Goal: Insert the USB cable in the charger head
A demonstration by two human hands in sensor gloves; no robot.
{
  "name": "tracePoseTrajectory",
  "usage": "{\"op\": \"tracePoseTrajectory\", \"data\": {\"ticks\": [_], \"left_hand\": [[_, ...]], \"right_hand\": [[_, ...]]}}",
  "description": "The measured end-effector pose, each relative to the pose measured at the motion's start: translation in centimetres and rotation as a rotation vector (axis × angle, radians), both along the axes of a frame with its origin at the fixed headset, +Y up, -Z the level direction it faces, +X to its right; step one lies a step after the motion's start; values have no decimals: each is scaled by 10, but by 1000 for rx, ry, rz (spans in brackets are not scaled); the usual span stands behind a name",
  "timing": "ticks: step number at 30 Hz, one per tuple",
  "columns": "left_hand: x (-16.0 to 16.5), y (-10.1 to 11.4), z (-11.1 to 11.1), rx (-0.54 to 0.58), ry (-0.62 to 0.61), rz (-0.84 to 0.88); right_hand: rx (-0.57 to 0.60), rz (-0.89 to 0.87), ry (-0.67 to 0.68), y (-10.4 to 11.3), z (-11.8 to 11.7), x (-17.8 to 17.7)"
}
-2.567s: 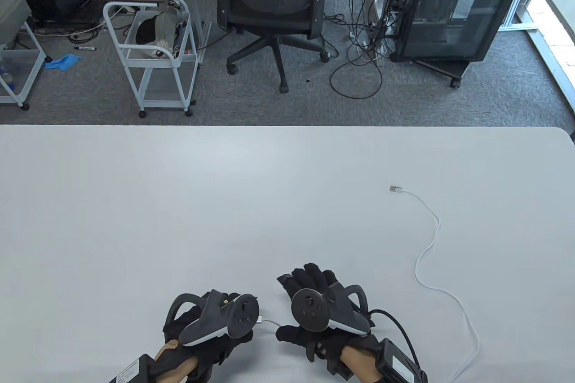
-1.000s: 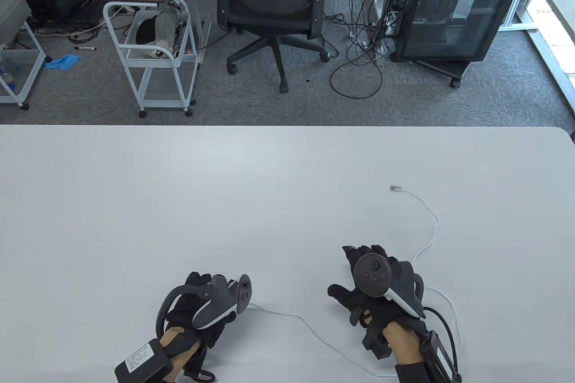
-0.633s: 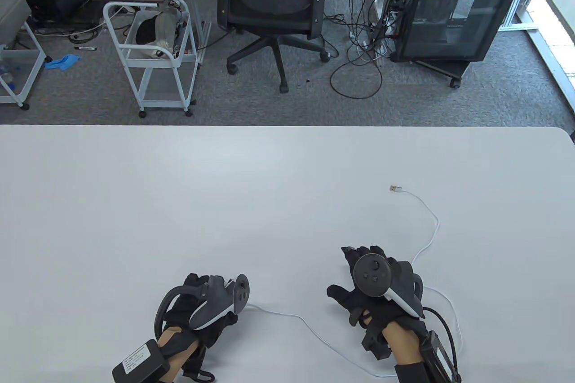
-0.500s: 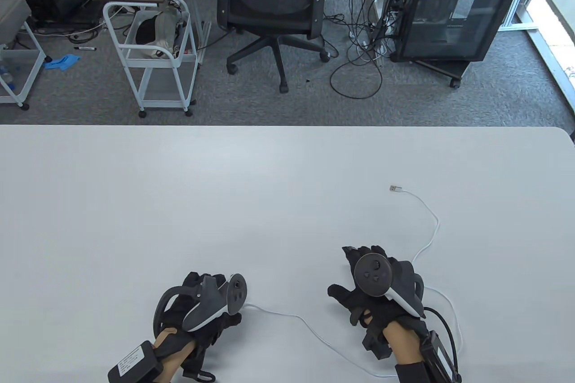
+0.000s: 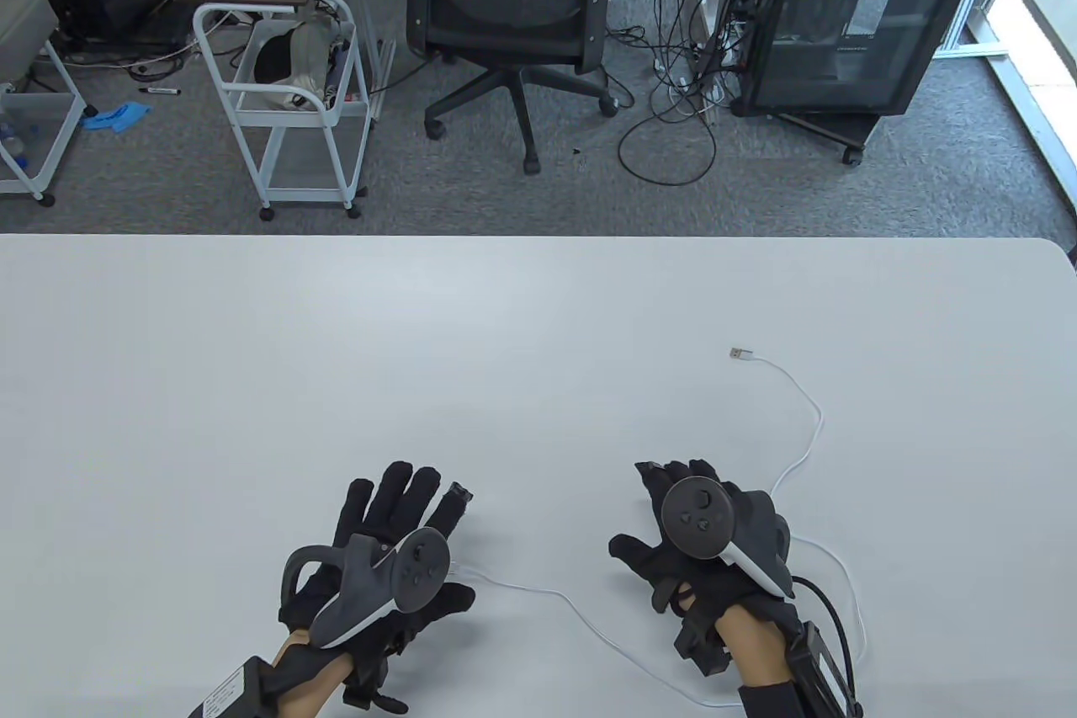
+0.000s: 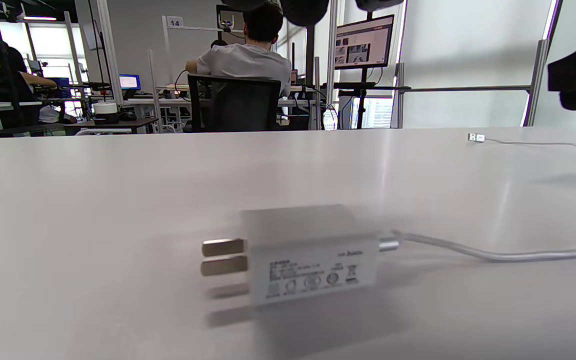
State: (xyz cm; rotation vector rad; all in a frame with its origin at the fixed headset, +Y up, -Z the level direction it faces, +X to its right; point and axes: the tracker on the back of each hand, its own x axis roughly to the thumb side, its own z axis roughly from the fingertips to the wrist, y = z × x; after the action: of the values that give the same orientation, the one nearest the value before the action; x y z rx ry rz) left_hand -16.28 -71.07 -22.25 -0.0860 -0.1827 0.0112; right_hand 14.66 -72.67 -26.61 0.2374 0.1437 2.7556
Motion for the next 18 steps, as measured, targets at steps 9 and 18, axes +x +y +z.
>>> {"op": "tracePoseTrajectory", "data": {"ticks": [9,18], "left_hand": [[-14,1,-6,-26,67,8],[-54,0,-22,-129,243,99]], "right_hand": [[0,0,-1,0,0,1],[-1,3,-3,1,0,1]]}}
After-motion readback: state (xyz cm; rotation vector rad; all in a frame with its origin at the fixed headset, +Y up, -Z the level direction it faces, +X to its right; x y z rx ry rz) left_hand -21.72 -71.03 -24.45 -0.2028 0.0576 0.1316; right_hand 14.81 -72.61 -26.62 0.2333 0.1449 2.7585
